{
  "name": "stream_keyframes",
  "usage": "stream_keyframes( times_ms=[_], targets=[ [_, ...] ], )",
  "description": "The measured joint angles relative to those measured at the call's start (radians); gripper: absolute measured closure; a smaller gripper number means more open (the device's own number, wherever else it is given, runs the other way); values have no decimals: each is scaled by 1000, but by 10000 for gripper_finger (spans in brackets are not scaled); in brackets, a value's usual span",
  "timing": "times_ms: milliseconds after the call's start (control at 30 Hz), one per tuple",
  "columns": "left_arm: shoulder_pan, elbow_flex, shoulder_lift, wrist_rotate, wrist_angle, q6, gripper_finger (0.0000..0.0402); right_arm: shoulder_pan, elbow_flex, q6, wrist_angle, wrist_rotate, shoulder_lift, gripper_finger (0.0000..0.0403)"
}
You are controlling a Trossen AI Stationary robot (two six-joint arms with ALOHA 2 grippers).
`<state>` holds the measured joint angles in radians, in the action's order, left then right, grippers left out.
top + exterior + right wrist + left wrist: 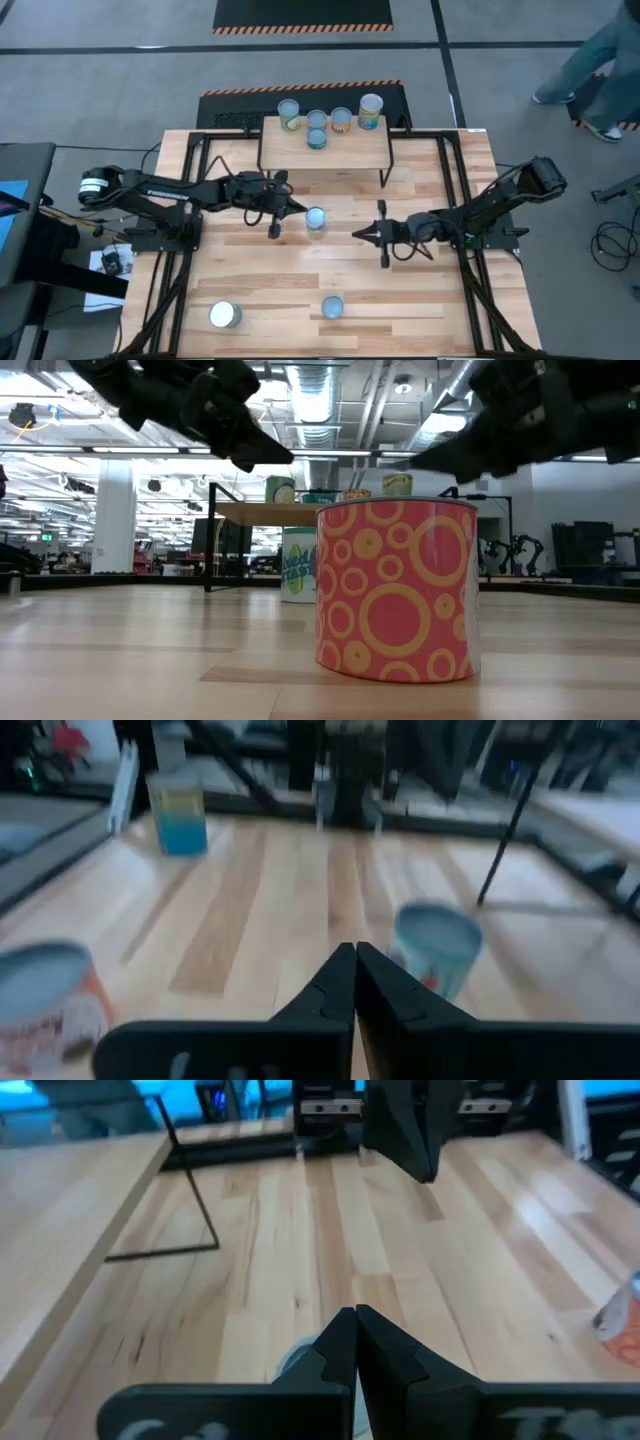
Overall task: Pick and place cans onto a shelf
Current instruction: Put the white mixed vegetables can on the shelf
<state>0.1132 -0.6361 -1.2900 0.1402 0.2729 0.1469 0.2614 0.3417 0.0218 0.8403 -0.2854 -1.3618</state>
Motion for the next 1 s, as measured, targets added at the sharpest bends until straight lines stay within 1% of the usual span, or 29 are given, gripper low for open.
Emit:
stream_keyframes(
  times_ms=[100,167,200,267,333,433,567,733,900,1000],
  targets=[
    [-10,-62,-36,-37,-86,1,401,-9,-2,-36,-92,-13,0,369],
    [-14,-116,-60,-42,-176,-3,401,-9,-14,-44,-118,-60,0,381],
    [-16,-144,-74,-43,-230,-11,401,-9,-27,-39,-106,-78,0,390],
    [-21,-199,-106,-48,-341,-34,401,-15,-50,-34,-79,-84,0,395],
    [-30,-257,-145,-61,-432,-46,394,-23,-76,-41,-33,-83,0,389],
    [-53,-329,-201,-102,-531,-31,374,-36,-106,-56,27,-85,0,387],
    [-92,-403,-266,-149,-594,38,341,-36,-109,-67,31,-84,0,397],
    [-140,-461,-322,-157,-597,70,309,-27,-109,-68,30,-84,0,390],
    [-161,-470,-351,-251,-603,70,295,-27,-109,-68,28,-84,0,390],
    [-160,-470,-350,-284,-605,57,294,-27,-109,-72,27,-84,0,396]
  ],
)
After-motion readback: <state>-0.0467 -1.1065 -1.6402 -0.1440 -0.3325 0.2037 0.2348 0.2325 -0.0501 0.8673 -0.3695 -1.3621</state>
